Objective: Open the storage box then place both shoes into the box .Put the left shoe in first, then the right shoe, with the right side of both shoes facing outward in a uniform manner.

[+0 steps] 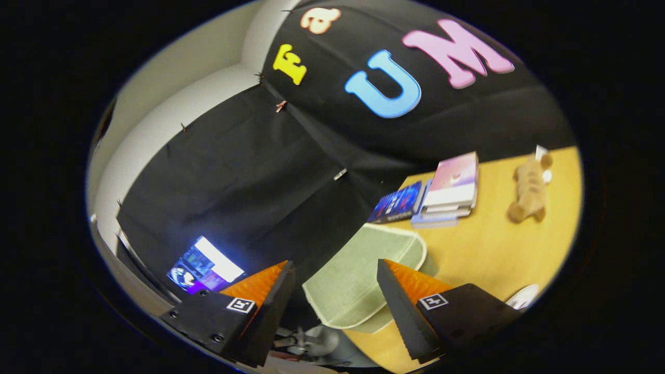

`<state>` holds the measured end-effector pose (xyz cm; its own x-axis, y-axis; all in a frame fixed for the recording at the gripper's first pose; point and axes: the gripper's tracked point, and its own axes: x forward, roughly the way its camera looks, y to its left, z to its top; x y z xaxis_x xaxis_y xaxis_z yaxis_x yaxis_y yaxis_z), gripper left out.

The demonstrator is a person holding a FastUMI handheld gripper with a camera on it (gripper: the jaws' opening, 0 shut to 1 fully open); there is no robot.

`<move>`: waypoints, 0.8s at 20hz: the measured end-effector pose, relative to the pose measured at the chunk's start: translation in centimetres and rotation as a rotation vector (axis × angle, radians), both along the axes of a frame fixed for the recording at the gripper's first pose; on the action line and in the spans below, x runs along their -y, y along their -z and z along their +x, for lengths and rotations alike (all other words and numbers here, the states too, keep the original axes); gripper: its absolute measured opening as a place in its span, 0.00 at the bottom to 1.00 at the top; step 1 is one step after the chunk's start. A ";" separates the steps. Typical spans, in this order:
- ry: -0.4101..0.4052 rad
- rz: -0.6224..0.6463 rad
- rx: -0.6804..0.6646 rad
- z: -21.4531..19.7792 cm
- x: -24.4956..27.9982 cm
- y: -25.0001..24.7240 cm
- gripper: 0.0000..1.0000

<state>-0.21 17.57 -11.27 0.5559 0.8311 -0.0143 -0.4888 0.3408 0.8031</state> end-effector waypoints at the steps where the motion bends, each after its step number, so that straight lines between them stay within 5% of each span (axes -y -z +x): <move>1: -0.034 0.047 -0.079 0.4 -0.7 1.6 0.98; 6: -0.126 0.201 -0.382 1.8 -3.5 9.0 0.98; 16: -0.228 0.435 -0.538 2.6 -7.4 13.4 0.97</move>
